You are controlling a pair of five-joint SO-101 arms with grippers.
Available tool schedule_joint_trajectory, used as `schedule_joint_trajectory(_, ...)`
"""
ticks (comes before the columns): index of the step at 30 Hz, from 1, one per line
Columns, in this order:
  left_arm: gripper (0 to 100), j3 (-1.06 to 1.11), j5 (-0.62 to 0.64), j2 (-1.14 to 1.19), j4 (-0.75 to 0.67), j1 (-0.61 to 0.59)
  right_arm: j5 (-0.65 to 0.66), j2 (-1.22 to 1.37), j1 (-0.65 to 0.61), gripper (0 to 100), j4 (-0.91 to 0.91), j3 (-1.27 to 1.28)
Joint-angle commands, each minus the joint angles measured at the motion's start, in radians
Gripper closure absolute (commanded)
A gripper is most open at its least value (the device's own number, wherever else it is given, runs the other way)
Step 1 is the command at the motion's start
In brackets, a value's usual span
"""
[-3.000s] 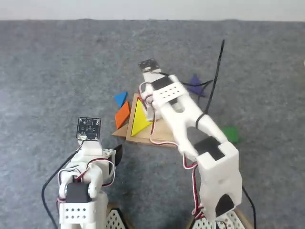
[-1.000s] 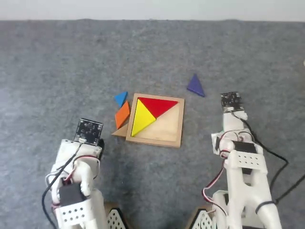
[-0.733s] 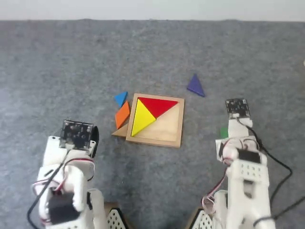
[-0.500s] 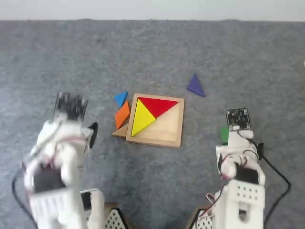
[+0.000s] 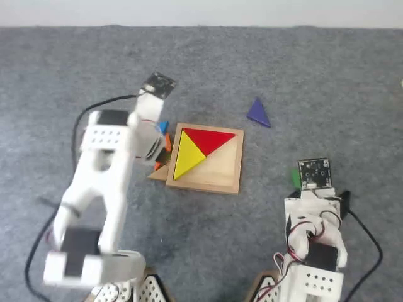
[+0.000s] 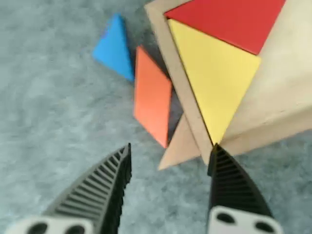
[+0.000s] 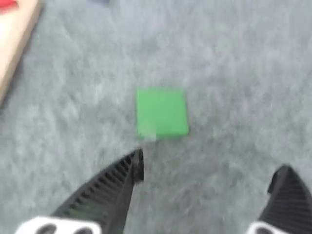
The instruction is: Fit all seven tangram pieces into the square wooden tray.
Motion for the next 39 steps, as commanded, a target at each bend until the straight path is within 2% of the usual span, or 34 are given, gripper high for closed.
schedule_joint_trajectory(1,76,-0.11,0.008,0.114,-0.032,0.0,0.011,-0.002,0.008,60.8,0.005,0.018)
schedule_joint_trajectory(16,77,-0.36,0.005,0.48,-0.061,-0.032,0.009,0.001,0.007,60.8,0.005,0.018)
schedule_joint_trajectory(19,80,-0.383,-0.026,0.516,-0.058,-0.049,0.009,0.001,0.007,60.8,0.005,0.018)
schedule_joint_trajectory(31,81,-0.377,-0.112,0.534,0.023,-0.112,0.009,0.001,0.007,60.8,0.005,0.018)
schedule_joint_trajectory(36,95,-0.378,-0.149,0.532,0.086,-0.089,0.009,0.001,0.007,60.8,0.005,0.018)
schedule_joint_trajectory(39,97,-0.39,-0.157,0.523,0.129,-0.08,0.009,0.001,0.007,60.8,0.005,0.018)
